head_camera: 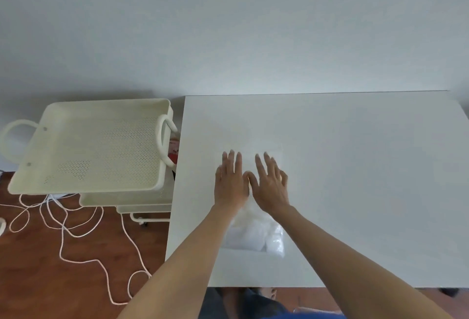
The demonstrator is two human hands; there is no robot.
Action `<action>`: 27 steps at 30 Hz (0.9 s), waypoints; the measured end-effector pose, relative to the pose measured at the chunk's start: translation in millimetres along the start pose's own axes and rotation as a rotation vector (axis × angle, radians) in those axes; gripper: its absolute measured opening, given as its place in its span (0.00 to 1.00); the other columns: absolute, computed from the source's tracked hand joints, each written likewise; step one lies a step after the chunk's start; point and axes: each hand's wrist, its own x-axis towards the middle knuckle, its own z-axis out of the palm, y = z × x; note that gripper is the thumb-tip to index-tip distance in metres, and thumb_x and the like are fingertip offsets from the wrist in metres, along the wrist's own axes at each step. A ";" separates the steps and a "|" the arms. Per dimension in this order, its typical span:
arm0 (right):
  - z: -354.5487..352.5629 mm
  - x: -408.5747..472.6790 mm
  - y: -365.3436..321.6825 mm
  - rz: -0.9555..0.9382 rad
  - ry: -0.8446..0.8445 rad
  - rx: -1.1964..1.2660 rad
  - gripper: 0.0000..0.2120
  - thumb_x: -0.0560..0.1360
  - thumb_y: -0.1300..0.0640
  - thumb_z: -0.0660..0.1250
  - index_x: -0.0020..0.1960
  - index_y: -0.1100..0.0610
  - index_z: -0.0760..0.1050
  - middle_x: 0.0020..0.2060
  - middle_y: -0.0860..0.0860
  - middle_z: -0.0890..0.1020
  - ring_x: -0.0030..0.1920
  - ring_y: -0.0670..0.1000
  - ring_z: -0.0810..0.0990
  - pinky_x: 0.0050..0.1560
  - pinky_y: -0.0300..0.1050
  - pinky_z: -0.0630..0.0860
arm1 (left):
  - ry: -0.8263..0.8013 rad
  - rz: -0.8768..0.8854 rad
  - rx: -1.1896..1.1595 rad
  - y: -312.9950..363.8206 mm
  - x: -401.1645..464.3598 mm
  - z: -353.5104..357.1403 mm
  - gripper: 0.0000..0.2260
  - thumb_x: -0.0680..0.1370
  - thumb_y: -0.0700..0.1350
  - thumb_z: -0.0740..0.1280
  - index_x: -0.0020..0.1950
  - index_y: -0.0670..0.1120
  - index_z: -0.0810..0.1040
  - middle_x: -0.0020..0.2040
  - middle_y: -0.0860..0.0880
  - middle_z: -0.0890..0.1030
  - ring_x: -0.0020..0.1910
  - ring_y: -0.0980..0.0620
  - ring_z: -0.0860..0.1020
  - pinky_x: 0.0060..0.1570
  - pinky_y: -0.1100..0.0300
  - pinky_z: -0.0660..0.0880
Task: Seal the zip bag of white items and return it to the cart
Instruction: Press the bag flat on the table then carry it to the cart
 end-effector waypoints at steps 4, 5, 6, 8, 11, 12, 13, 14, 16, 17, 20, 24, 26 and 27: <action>29.4 -0.1 5.2 -0.075 -0.052 -0.179 0.28 0.86 0.49 0.39 0.85 0.50 0.43 0.85 0.52 0.43 0.84 0.56 0.39 0.81 0.57 0.39 | -0.078 0.057 0.024 -6.5 3.9 30.3 0.25 0.85 0.46 0.49 0.82 0.47 0.48 0.83 0.48 0.44 0.82 0.47 0.42 0.79 0.51 0.47; 34.7 -1.1 7.0 -0.086 -0.054 -0.212 0.29 0.84 0.49 0.36 0.85 0.50 0.43 0.85 0.52 0.43 0.84 0.57 0.39 0.81 0.58 0.37 | -0.080 0.061 0.029 -9.5 2.4 35.9 0.25 0.86 0.47 0.49 0.83 0.47 0.48 0.83 0.48 0.43 0.82 0.47 0.42 0.79 0.51 0.47; 38.9 -2.1 8.8 -0.097 -0.051 -0.225 0.31 0.83 0.48 0.34 0.85 0.50 0.43 0.85 0.53 0.43 0.84 0.57 0.40 0.81 0.59 0.37 | -0.073 0.064 0.034 -12.1 0.5 39.9 0.25 0.86 0.47 0.49 0.83 0.47 0.48 0.83 0.48 0.43 0.81 0.47 0.42 0.79 0.51 0.46; 47.9 -3.8 10.9 -0.095 -0.037 -0.202 0.31 0.83 0.47 0.34 0.85 0.50 0.45 0.84 0.52 0.45 0.84 0.57 0.43 0.82 0.58 0.38 | -0.048 0.073 0.049 -17.4 -2.7 45.6 0.25 0.86 0.49 0.49 0.83 0.47 0.49 0.83 0.47 0.43 0.82 0.47 0.42 0.79 0.50 0.45; 56.6 -4.9 10.3 -0.069 0.006 -0.172 0.30 0.84 0.47 0.38 0.85 0.50 0.49 0.84 0.52 0.48 0.84 0.56 0.46 0.81 0.57 0.42 | 0.014 0.105 0.093 -21.9 -4.9 51.6 0.25 0.86 0.49 0.50 0.82 0.47 0.51 0.83 0.45 0.46 0.82 0.46 0.44 0.79 0.48 0.48; 58.5 -4.8 10.1 -0.064 0.008 -0.177 0.29 0.84 0.47 0.38 0.85 0.49 0.48 0.85 0.52 0.48 0.84 0.55 0.45 0.81 0.57 0.42 | 0.019 0.105 0.094 -22.6 -4.8 53.4 0.25 0.86 0.49 0.50 0.82 0.47 0.51 0.83 0.45 0.46 0.82 0.46 0.44 0.79 0.48 0.48; 59.7 -5.4 10.4 -0.060 0.008 -0.181 0.29 0.85 0.47 0.38 0.85 0.49 0.47 0.85 0.51 0.46 0.84 0.54 0.44 0.82 0.57 0.42 | 0.024 0.102 0.090 -23.3 -4.8 55.0 0.25 0.86 0.49 0.50 0.82 0.47 0.51 0.83 0.45 0.46 0.82 0.46 0.44 0.79 0.48 0.48; 60.4 -5.9 10.8 -0.058 0.009 -0.182 0.29 0.85 0.46 0.38 0.85 0.49 0.46 0.85 0.51 0.45 0.84 0.54 0.43 0.82 0.57 0.41 | 0.029 0.098 0.084 -23.7 -5.7 56.3 0.25 0.86 0.49 0.50 0.82 0.47 0.51 0.83 0.45 0.46 0.82 0.46 0.44 0.79 0.48 0.48; 60.5 -6.4 11.5 -0.059 0.019 -0.185 0.29 0.85 0.46 0.38 0.85 0.49 0.45 0.85 0.51 0.45 0.84 0.54 0.42 0.82 0.57 0.42 | 0.043 0.098 0.089 -24.2 -7.7 59.1 0.25 0.86 0.49 0.50 0.82 0.47 0.51 0.83 0.45 0.47 0.82 0.46 0.44 0.79 0.48 0.49; 60.5 -7.1 11.3 -0.060 0.022 -0.185 0.29 0.85 0.46 0.39 0.85 0.49 0.46 0.85 0.51 0.45 0.84 0.54 0.42 0.82 0.58 0.43 | 0.046 0.101 0.089 -24.7 -8.2 60.3 0.25 0.85 0.49 0.50 0.83 0.46 0.51 0.83 0.45 0.47 0.82 0.45 0.44 0.79 0.47 0.49; 62.1 -8.2 10.8 -0.062 0.014 -0.201 0.28 0.85 0.46 0.40 0.85 0.49 0.45 0.85 0.52 0.45 0.84 0.55 0.42 0.82 0.58 0.43 | 0.040 0.107 0.077 -26.8 -8.3 63.5 0.26 0.85 0.48 0.50 0.83 0.46 0.50 0.83 0.44 0.46 0.82 0.45 0.44 0.79 0.47 0.49; 63.3 -7.2 12.5 -0.057 0.001 -0.206 0.28 0.86 0.47 0.44 0.85 0.49 0.43 0.84 0.51 0.43 0.84 0.55 0.41 0.82 0.58 0.41 | 0.029 0.106 0.063 -27.2 -8.0 66.8 0.26 0.85 0.48 0.49 0.83 0.46 0.49 0.83 0.44 0.46 0.82 0.45 0.44 0.79 0.47 0.49; 64.2 -6.2 12.9 -0.051 -0.019 -0.210 0.28 0.87 0.47 0.45 0.85 0.49 0.41 0.84 0.51 0.40 0.84 0.54 0.38 0.82 0.58 0.39 | 0.026 0.108 0.051 -28.6 -7.4 68.1 0.25 0.85 0.47 0.50 0.82 0.46 0.49 0.83 0.45 0.46 0.81 0.45 0.44 0.79 0.47 0.49; 64.5 -5.6 13.0 -0.046 -0.028 -0.206 0.28 0.87 0.47 0.45 0.84 0.48 0.40 0.84 0.50 0.39 0.84 0.54 0.37 0.82 0.57 0.38 | 0.023 0.107 0.042 -29.2 -6.5 68.6 0.25 0.85 0.47 0.50 0.82 0.46 0.49 0.83 0.45 0.46 0.81 0.45 0.44 0.79 0.47 0.49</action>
